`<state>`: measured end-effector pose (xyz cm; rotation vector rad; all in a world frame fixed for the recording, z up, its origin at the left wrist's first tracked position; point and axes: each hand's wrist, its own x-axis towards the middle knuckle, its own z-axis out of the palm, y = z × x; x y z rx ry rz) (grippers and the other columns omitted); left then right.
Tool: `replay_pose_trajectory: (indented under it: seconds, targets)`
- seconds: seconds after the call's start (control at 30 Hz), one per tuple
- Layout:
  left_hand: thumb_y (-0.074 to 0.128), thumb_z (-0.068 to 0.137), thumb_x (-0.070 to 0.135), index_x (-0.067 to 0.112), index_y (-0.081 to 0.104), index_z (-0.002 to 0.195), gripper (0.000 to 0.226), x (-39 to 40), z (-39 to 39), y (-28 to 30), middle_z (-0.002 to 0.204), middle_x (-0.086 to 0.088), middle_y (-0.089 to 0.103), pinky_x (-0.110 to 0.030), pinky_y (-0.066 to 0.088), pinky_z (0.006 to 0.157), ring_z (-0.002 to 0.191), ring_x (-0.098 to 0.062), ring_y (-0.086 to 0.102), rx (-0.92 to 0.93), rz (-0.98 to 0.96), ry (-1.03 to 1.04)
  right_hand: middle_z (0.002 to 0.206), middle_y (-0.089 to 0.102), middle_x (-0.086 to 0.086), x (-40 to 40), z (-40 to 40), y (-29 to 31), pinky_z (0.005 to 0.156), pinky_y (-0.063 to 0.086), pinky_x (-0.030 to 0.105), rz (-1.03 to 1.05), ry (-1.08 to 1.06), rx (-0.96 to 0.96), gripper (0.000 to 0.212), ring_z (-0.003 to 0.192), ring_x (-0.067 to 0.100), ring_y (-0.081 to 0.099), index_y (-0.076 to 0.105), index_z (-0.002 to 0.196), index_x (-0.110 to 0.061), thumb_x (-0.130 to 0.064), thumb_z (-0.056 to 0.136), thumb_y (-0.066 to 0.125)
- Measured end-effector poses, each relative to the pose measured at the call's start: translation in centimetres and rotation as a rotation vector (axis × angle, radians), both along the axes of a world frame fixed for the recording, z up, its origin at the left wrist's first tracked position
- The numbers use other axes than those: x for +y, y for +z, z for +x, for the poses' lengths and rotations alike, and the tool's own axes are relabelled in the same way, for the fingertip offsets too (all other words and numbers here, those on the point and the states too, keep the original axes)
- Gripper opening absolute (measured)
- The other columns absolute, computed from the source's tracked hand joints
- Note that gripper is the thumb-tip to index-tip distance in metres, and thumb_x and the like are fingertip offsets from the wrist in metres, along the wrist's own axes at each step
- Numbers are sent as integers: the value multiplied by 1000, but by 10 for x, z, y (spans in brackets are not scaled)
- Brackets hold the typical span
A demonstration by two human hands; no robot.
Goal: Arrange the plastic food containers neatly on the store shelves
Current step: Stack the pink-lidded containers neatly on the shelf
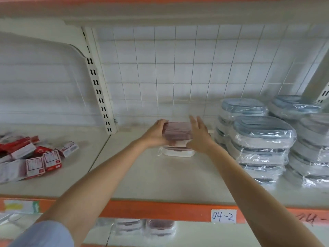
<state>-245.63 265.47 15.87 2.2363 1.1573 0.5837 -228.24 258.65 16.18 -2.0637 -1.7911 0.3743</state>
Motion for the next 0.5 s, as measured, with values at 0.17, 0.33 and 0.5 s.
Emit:
replay_pose_trajectory:
  seconds: [0.17, 0.33, 0.5]
  targets:
    - [86, 66, 31, 22, 17, 150, 109, 10, -8, -12, 148, -6, 17, -23, 20, 112, 137, -19, 24, 82, -33, -95, 158, 10, 2, -3, 5, 5, 111, 27, 30, -11, 129, -111, 68, 142, 23, 23, 28, 147, -26, -17, 88, 61]
    - [85, 67, 31, 36, 16, 148, 106, 12, -11, -18, 121, -6, 38, -24, 37, 91, 109, -24, 48, 69, -37, -72, 156, 18, 1, -4, 0, 4, 107, 35, 34, 43, 90, -87, 63, 138, 23, 32, 35, 144, -25, -14, 88, 62]
    - [85, 67, 24, 32, 21, 148, 104, 8, -12, -18, 116, 4, 55, -16, 38, 78, 97, -14, 51, 1, -25, -53, 156, 19, -4, -8, -4, 1, 101, 40, 37, 50, 30, -144, 60, 134, 26, 35, 34, 144, -30, -18, 90, 60]
